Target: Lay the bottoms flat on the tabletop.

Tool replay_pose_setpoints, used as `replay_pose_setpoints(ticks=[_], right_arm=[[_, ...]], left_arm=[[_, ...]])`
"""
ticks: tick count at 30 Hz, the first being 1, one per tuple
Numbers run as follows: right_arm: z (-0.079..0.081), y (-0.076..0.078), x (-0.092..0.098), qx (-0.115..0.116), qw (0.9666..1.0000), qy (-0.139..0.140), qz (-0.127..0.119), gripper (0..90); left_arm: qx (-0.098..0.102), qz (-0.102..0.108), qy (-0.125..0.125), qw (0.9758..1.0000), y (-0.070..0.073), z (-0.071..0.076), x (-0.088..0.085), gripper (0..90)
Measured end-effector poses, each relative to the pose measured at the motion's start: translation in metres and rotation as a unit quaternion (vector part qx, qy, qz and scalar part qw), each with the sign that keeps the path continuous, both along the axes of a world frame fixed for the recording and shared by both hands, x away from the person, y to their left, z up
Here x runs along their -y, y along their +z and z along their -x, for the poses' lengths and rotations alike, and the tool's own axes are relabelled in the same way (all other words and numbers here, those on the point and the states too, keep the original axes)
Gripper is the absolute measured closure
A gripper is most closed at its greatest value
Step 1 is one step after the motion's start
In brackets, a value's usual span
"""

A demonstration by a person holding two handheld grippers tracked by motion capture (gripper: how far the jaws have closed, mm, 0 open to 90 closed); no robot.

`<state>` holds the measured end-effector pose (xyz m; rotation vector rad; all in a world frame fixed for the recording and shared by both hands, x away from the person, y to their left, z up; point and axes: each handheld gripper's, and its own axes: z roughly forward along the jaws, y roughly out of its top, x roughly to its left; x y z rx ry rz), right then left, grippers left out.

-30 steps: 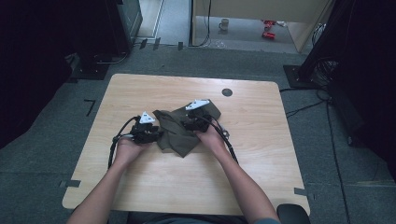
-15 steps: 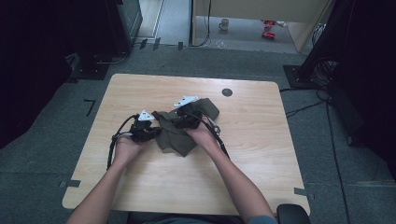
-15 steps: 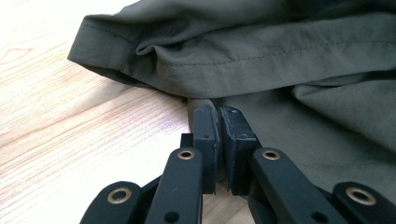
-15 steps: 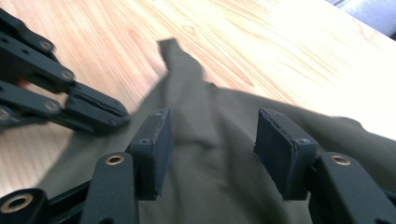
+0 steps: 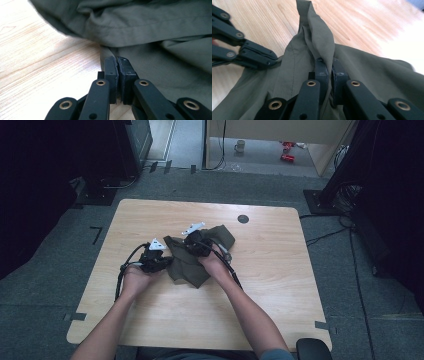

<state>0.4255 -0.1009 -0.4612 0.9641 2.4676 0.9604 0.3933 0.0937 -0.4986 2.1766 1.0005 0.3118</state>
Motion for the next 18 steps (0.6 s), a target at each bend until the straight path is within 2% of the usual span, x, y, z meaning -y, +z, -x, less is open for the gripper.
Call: replay_pose_setpoints(ticks=[2, 4, 10, 13, 17, 18], right_arm=[[0.002, 0.003, 0.002, 0.002, 1.0000, 0.001, -0.002, 86.3], [0.011, 0.016, 0.016, 0.016, 0.9998, 0.002, -0.014, 86.3], [0.027, 0.034, 0.047, 0.034, 0.9984, -0.004, -0.045, 86.2], [0.033, 0.037, 0.058, 0.038, 0.9980, -0.006, -0.050, 86.2], [0.050, 0.036, 0.083, 0.049, 0.9974, -0.015, -0.050, 86.1], [0.050, 0.036, 0.083, 0.049, 0.9974, -0.015, -0.050, 86.1]], left_arm=[[-0.001, -0.002, -0.001, 1.0000, 0.000, 0.000, 0.000, 87.2], [-0.003, -0.002, 0.000, 1.0000, 0.000, 0.000, 0.000, 87.2], [-0.005, 0.002, 0.002, 1.0000, 0.001, 0.000, -0.001, 87.2], [-0.007, 0.004, 0.004, 1.0000, 0.001, 0.000, -0.001, 87.2], [-0.009, 0.006, 0.004, 0.9999, 0.001, 0.000, -0.001, 87.2], [-0.009, 0.006, 0.004, 0.9999, 0.001, 0.000, -0.001, 87.2]])
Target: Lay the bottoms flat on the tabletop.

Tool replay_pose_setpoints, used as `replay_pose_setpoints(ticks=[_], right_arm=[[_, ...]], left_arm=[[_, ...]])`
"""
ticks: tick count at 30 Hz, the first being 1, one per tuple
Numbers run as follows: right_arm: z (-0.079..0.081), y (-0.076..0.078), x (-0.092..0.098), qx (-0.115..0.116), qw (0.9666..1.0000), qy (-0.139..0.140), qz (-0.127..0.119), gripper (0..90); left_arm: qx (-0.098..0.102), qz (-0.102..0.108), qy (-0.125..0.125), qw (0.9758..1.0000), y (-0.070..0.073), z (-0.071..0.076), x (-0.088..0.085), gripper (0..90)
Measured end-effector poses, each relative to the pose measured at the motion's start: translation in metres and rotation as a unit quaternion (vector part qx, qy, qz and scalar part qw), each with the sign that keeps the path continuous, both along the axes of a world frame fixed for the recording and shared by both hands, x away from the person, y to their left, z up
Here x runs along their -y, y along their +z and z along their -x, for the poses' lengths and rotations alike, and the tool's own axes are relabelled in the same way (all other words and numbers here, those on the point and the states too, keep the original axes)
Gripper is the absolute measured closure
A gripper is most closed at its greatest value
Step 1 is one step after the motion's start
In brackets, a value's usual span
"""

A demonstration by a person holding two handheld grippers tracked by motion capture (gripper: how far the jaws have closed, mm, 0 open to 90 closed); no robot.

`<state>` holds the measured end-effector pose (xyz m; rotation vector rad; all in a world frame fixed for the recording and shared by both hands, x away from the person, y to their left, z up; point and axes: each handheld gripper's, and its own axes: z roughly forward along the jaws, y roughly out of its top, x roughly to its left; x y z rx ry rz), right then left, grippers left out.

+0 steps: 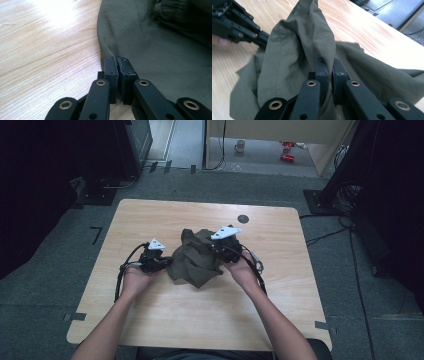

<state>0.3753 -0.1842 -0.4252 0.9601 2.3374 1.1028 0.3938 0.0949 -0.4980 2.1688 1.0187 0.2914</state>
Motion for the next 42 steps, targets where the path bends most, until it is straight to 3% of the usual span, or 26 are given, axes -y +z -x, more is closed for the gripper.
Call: replay_pose_setpoints(ticks=[13, 18, 25, 31, 38, 42], right_arm=[[0.034, -0.021, 0.061, -0.010, 0.9989, -0.042, -0.016, 82.3], [0.042, -0.027, 0.076, -0.017, 0.9979, -0.056, -0.028, 80.8], [0.050, -0.034, 0.091, -0.037, 0.9965, -0.061, -0.043, 64.4], [0.058, -0.021, 0.108, -0.026, 0.9963, -0.065, -0.051, 48.9], [0.066, 0.007, 0.121, -0.008, 0.9947, -0.077, -0.067, 47.2], [0.068, 0.017, 0.123, -0.003, 0.9947, -0.076, -0.069, 48.0]], left_arm=[[-0.002, -0.003, -0.001, 1.0000, 0.001, -0.001, 0.000, 87.4], [-0.001, -0.007, -0.001, 1.0000, 0.002, -0.002, 0.001, 87.4], [0.002, -0.004, 0.001, 1.0000, 0.004, -0.006, 0.001, 85.6], [0.020, 0.021, -0.003, 0.9996, 0.012, -0.006, 0.002, 74.5], [0.040, 0.034, -0.019, 0.9984, 0.021, -0.002, 0.007, 63.8], [0.039, 0.044, -0.032, 0.9978, 0.025, 0.001, 0.010, 58.3]])
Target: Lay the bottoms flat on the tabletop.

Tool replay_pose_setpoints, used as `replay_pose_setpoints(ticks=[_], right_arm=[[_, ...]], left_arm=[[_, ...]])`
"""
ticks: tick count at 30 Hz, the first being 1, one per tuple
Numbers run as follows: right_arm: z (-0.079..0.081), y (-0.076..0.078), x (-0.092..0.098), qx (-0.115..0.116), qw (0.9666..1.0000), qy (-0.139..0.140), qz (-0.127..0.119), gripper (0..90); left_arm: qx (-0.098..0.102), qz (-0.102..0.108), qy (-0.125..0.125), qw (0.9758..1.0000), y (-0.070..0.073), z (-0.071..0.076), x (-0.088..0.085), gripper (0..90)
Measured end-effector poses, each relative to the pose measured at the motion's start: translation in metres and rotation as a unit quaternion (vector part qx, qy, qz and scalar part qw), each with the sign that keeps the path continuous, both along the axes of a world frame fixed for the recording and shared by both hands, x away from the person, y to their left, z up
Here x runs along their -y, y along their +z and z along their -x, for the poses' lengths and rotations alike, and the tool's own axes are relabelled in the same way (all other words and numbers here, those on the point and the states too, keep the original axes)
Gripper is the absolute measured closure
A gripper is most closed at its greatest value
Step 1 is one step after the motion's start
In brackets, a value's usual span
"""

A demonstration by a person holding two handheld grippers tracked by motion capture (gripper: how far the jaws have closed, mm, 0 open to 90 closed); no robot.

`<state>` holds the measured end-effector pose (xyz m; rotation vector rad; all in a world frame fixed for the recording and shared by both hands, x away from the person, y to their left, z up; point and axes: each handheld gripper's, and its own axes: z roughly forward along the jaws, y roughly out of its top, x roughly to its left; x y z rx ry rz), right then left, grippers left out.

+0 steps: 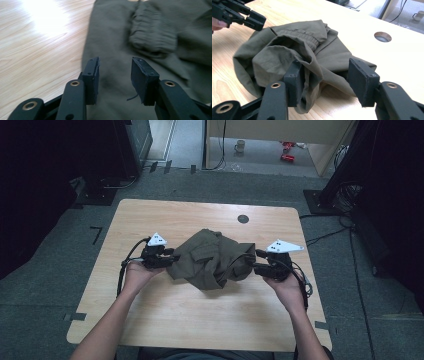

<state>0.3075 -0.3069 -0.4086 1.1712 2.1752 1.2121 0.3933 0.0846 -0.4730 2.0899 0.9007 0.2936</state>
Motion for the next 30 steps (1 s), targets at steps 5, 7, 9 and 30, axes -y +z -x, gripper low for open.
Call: replay_pose_setpoints(ticks=[5, 7, 9, 30], right_arm=[[0.005, 0.014, 0.002, 0.009, 0.9999, 0.001, -0.005, 48.0], [0.008, 0.022, 0.004, 0.016, 0.9998, 0.003, -0.005, 48.0], [0.011, 0.029, 0.006, 0.025, 0.9996, 0.004, -0.012, 48.0], [-0.018, -0.009, -0.005, 0.008, 0.9999, 0.011, -0.011, 46.9]], left_arm=[[0.000, 0.011, -0.021, 0.9997, 0.004, 0.002, 0.006, 53.1], [0.000, 0.013, -0.029, 0.9995, 0.005, 0.003, 0.010, 51.0], [-0.001, 0.013, -0.035, 0.9993, 0.006, 0.003, 0.014, 48.1], [-0.014, -0.001, -0.079, 0.9968, 0.000, -0.006, 0.057, 36.9]])
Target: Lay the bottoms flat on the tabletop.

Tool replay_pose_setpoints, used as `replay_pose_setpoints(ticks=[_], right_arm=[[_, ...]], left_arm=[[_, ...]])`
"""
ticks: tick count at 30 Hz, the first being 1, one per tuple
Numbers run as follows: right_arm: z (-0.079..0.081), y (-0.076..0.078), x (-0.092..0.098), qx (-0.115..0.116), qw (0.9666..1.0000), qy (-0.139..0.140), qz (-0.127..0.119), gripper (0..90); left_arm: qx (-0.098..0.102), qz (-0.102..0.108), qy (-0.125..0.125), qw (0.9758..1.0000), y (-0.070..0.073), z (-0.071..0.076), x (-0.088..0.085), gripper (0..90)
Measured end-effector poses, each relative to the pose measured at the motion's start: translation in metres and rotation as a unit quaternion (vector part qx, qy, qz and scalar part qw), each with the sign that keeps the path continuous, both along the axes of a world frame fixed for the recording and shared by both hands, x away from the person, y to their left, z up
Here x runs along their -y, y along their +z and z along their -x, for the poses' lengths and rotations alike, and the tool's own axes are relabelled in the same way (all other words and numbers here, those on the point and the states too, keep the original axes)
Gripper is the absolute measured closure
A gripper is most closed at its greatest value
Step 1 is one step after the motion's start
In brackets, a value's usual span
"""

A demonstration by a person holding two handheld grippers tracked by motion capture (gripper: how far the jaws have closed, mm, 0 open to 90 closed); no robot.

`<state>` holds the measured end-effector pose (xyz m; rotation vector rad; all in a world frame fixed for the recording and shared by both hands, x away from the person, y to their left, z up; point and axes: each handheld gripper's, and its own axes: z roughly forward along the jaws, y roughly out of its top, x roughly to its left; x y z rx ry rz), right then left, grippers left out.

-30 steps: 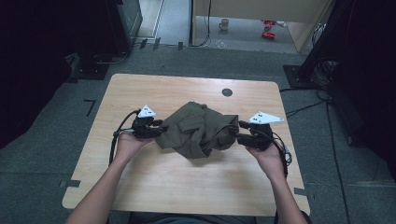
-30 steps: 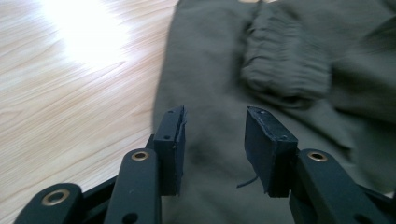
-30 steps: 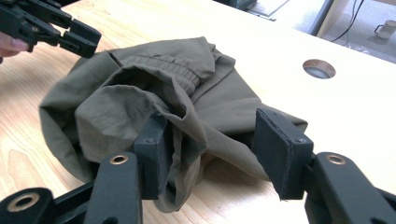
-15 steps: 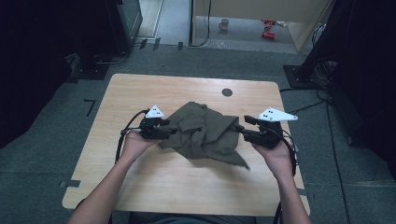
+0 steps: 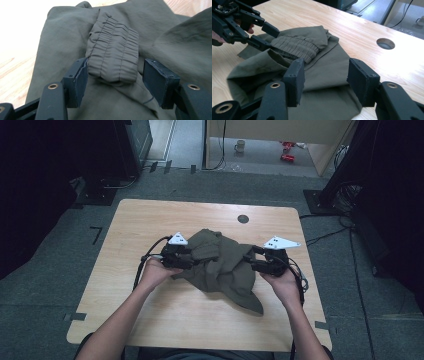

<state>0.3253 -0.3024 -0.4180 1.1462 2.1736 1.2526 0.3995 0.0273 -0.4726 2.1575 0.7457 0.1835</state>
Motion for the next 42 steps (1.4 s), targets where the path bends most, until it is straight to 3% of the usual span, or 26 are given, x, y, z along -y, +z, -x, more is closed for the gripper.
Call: replay_pose_setpoints(ticks=[5, 8, 12, 19, 22, 25, 29, 36, 42], right_arm=[[-0.010, -0.011, -0.008, -0.012, 0.9999, 0.006, -0.001, 45.8], [-0.019, -0.028, -0.018, -0.037, 0.9990, 0.016, 0.017, 45.6], [-0.022, -0.041, -0.022, -0.033, 0.9991, 0.017, 0.019, 47.1], [-0.030, -0.063, -0.028, -0.058, 0.9979, 0.013, 0.026, 46.8], [-0.029, -0.066, -0.032, -0.063, 0.9973, 0.017, 0.035, 46.8], [-0.027, -0.070, -0.033, -0.055, 0.9978, 0.020, 0.032, 47.1], [-0.026, -0.077, -0.035, -0.064, 0.9968, 0.022, 0.042, 47.1], [-0.028, -0.085, -0.038, -0.078, 0.9946, 0.029, 0.062, 46.1], [-0.028, -0.087, -0.038, -0.083, 0.9942, 0.029, 0.062, 46.0]], left_arm=[[0.017, -0.029, 0.009, 0.9994, -0.009, -0.002, 0.013, 36.1], [0.028, -0.052, 0.011, 0.9982, -0.016, -0.003, 0.019, 35.8], [0.029, -0.054, 0.012, 0.9981, -0.018, -0.004, 0.020, 37.5], [0.031, -0.064, 0.009, 0.9974, -0.019, -0.003, 0.022, 47.2], [0.019, -0.053, 0.013, 0.9983, -0.016, -0.004, 0.019, 58.4], [0.012, -0.047, 0.015, 0.9987, -0.013, -0.004, 0.018, 61.4], [-0.002, -0.034, 0.013, 0.9993, -0.001, -0.006, 0.012, 63.7], [0.006, 0.022, 0.038, 0.9990, 0.033, -0.009, -0.017, 66.6], [0.006, 0.036, 0.057, 0.9977, 0.042, -0.017, -0.040, 67.5]])
